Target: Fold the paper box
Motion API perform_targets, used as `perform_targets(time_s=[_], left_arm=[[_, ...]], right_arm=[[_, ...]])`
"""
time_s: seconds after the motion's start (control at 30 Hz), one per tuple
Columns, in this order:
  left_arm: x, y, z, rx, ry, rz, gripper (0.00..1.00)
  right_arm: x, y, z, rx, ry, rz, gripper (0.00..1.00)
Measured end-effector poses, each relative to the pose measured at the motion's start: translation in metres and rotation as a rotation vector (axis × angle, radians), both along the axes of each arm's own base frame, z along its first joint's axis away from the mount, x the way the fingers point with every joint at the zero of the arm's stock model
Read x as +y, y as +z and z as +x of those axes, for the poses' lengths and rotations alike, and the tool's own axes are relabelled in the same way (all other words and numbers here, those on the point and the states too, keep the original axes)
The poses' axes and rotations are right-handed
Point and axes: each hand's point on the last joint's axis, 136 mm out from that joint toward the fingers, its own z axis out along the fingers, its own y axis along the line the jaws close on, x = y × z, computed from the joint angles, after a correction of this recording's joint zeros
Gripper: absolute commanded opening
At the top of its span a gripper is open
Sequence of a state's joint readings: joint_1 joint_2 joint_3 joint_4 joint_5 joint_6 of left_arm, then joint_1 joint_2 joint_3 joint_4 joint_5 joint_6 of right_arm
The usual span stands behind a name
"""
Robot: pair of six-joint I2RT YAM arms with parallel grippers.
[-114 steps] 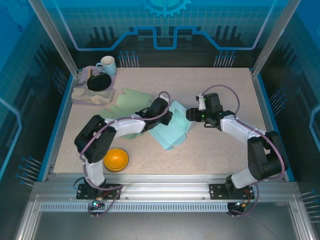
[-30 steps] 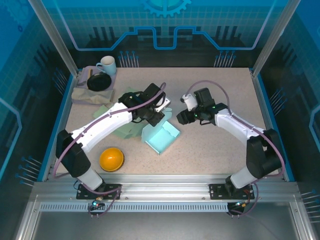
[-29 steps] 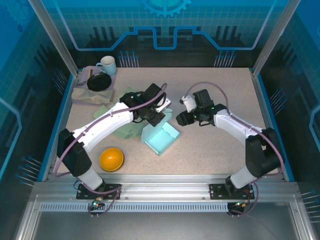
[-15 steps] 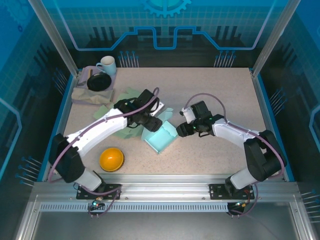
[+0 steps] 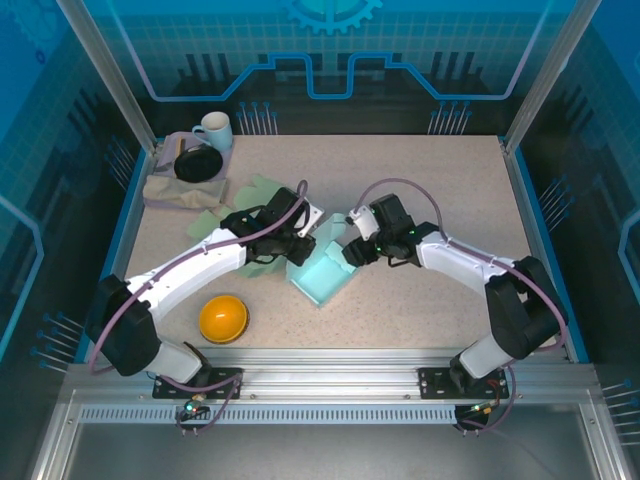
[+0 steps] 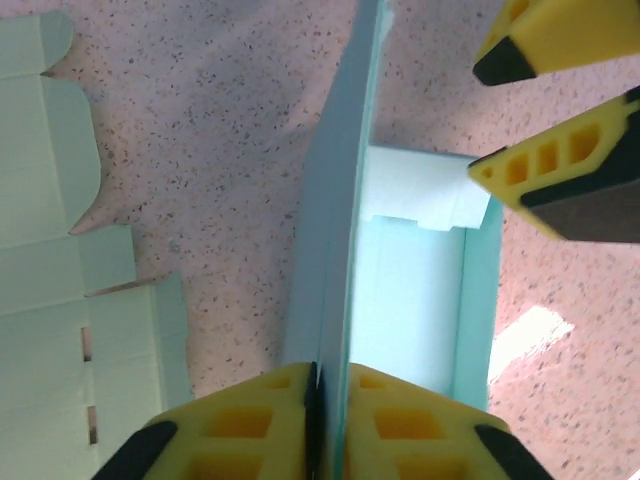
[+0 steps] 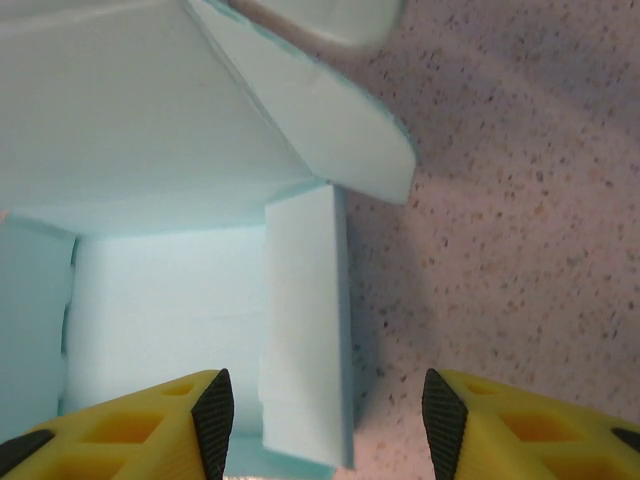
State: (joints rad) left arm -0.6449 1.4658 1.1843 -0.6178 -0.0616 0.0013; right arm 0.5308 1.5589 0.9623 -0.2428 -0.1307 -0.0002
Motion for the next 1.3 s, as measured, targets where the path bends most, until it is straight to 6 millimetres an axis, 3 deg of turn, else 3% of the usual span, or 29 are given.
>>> perform_targets(time_s=[0.27,0.53,0.77,1.03,1.3], left_arm=[[-0.005,0.001,0.011,0.009,0.003,-0.037,0.05],[-0.001,0.002,0.016,0.051,0.007,-0.097,0.03],[-0.004,0.004,0.012,0.076,-0.013,-0.136,0.02],[0.003,0.006,0.011,0.119,-0.001,-0.179,0.02],[0.006,0.012,0.015,0.174,0.039,-0.276,0.01]], right_arm=[[0.002,-0.022,0.004,0.015,0.049,-0.07,0.54],[0.006,-0.023,0.019,0.036,0.081,-0.132,0.55],[-0.001,-0.022,0.018,0.088,0.106,-0.151,0.55],[-0.006,-0.041,0.016,0.175,0.152,-0.152,0.49],[-0.008,-0.046,0.005,0.216,0.19,-0.16,0.47]])
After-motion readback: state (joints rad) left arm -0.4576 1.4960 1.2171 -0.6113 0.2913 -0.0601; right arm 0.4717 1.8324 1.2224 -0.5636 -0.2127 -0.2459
